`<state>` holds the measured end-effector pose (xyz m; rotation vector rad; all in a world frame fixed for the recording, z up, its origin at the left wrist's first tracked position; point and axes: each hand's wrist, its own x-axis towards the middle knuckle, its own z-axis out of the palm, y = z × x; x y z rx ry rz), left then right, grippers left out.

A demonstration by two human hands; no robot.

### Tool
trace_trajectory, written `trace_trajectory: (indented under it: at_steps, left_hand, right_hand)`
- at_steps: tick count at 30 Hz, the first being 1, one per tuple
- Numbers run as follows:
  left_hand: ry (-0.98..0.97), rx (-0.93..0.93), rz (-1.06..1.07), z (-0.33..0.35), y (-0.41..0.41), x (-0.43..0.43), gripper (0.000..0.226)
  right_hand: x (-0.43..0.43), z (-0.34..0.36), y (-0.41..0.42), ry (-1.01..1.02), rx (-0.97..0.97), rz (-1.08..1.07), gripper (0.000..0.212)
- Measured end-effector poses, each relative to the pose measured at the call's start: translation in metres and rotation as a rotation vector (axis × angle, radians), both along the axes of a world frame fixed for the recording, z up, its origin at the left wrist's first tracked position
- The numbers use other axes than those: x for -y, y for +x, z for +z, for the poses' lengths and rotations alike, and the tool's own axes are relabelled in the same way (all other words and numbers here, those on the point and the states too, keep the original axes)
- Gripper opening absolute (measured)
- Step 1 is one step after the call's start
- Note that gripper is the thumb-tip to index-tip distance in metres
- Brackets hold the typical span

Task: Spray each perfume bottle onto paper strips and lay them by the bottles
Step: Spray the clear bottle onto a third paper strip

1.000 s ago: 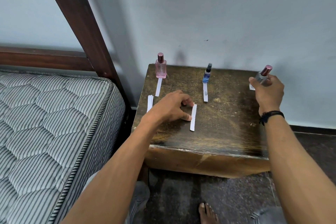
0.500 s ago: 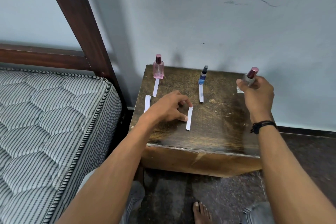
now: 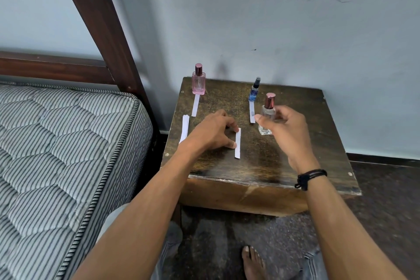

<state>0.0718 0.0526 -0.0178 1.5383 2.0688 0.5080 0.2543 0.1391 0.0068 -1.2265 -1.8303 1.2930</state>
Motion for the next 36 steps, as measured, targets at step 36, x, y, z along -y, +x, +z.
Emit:
trace_trajectory:
  at_steps: [36]
  left_hand:
    - [0.546, 1.015, 0.576, 0.024, -0.022, 0.003, 0.021]
  right_hand:
    - [0.002, 0.002, -0.003, -0.293, 0.027, 0.349, 0.026]
